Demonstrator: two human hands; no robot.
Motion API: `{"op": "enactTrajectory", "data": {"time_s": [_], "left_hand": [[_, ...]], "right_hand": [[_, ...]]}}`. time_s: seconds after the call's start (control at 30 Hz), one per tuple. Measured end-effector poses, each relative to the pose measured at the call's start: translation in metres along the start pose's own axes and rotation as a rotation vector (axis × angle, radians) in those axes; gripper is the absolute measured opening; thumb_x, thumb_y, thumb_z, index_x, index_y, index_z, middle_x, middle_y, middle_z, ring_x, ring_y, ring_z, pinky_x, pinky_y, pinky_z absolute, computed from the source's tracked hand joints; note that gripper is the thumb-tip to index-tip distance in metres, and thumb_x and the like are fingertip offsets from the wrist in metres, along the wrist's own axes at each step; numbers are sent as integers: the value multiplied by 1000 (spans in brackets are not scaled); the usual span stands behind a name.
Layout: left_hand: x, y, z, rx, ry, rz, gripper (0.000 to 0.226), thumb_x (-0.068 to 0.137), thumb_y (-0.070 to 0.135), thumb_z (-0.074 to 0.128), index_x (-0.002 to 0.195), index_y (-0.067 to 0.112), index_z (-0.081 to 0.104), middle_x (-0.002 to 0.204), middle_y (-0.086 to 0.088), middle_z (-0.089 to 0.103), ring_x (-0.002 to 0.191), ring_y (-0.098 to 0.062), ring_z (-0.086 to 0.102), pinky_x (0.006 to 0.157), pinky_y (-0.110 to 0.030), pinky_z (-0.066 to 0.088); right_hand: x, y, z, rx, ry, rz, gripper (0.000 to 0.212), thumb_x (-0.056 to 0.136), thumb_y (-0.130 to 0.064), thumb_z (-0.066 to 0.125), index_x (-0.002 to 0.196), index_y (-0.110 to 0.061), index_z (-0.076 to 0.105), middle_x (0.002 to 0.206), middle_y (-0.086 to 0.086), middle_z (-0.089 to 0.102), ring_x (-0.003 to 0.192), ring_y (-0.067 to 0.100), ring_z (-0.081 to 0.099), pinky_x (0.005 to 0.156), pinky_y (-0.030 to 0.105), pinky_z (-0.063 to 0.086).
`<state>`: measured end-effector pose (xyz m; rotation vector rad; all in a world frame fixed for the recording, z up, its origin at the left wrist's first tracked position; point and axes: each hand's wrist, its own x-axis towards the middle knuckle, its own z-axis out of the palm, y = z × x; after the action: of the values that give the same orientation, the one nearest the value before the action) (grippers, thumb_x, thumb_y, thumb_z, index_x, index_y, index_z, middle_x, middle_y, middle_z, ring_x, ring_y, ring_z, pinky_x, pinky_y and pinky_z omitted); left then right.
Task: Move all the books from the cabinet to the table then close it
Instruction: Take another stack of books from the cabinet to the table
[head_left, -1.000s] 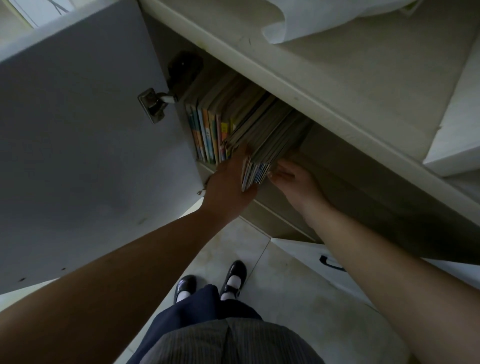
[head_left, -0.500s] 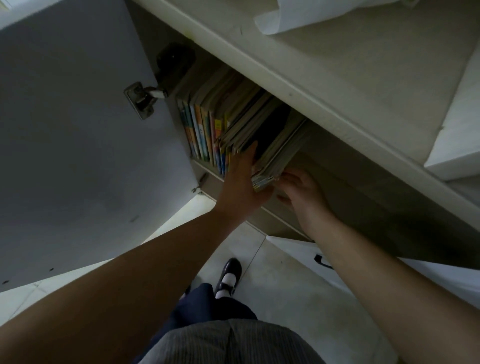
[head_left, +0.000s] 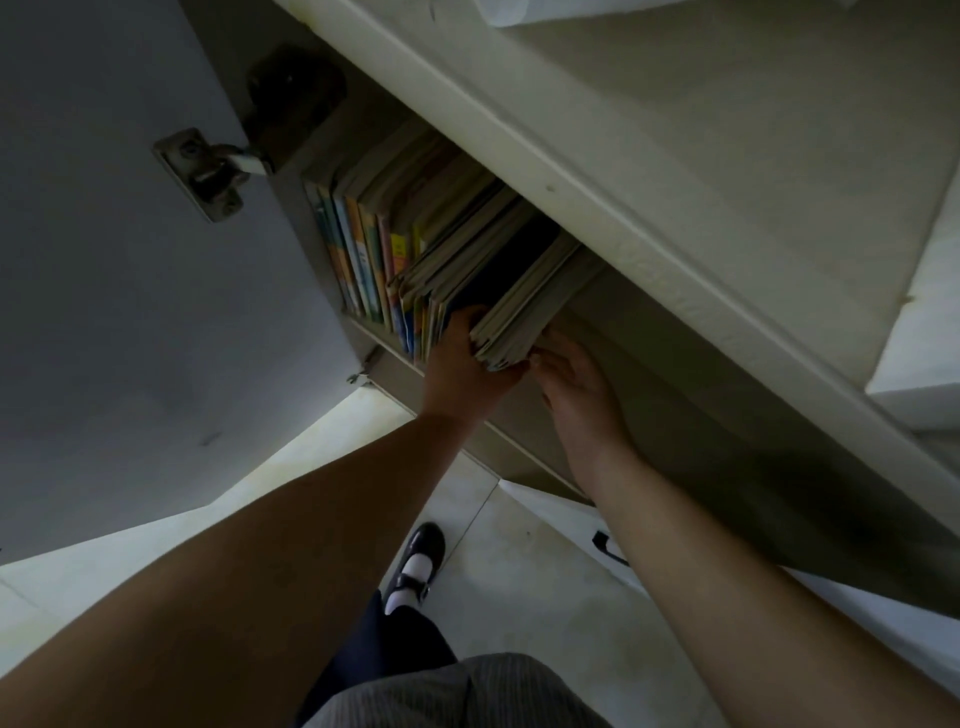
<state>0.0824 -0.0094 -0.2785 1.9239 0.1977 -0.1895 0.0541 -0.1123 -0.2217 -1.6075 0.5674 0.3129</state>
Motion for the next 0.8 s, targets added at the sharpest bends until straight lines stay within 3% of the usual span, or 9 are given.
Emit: {"op": "enactTrajectory", "data": {"time_s": [0.13, 0.27, 0.4, 0.53, 0.63, 0.7, 0.8], "left_hand": [[2, -1, -4, 19, 50, 13, 60, 71, 25, 80, 123, 12, 54, 118, -6, 66, 111, -21, 61, 89, -28, 49], [3, 1, -14, 33, 22, 25, 61, 71, 29, 79, 124, 13, 55, 120, -7, 66, 114, -26, 60, 92, -32, 49], [-10, 5, -21, -6, 14, -30, 64, 72, 30, 79, 129, 18, 52, 123, -6, 64, 116, -23, 58, 93, -28, 44], [-22, 9, -42, -116, -63, -135, 58, 72, 29, 77, 125, 19, 55, 115, -1, 66, 103, -17, 62, 81, -23, 47], [-38, 10, -66, -211, -134, -240, 56, 64, 32, 80, 116, 22, 62, 107, 2, 69, 96, -15, 65, 81, -29, 54], [-50, 9, -83, -255, -188, -295, 51, 62, 30, 78, 111, 22, 66, 103, 2, 71, 94, -16, 67, 79, -30, 56], [-70, 1, -109, -297, -236, -333, 36, 75, 17, 76, 109, 18, 67, 93, 6, 69, 81, -8, 66, 60, -14, 54]], "right_hand": [[3, -2, 3, 35, -46, -33, 38, 93, 2, 47, 120, -24, 52, 124, 1, 60, 103, -4, 57, 80, 7, 47], [1, -3, 7, 35, -87, -47, 44, 93, 8, 41, 122, -25, 48, 110, -3, 61, 97, -3, 57, 81, 7, 46], [-10, -6, 11, -4, -116, -34, 49, 94, 5, 40, 139, -16, 41, 108, -5, 58, 103, 4, 53, 77, 3, 45], [-30, -13, 16, 0, -186, -13, 45, 94, 7, 39, 136, -6, 42, 115, 2, 54, 108, 9, 52, 75, 3, 47], [-55, -9, 17, -89, -208, 19, 40, 94, 0, 45, 131, -14, 44, 111, -6, 55, 102, 4, 54, 71, 2, 46], [-72, -2, 15, -129, -120, 85, 43, 93, -6, 52, 135, -13, 43, 117, -2, 54, 112, 13, 53, 81, 12, 47], [-94, 22, 9, -168, -19, 202, 46, 88, -16, 62, 130, -15, 45, 118, -1, 55, 109, 17, 55, 94, 31, 47]]}}
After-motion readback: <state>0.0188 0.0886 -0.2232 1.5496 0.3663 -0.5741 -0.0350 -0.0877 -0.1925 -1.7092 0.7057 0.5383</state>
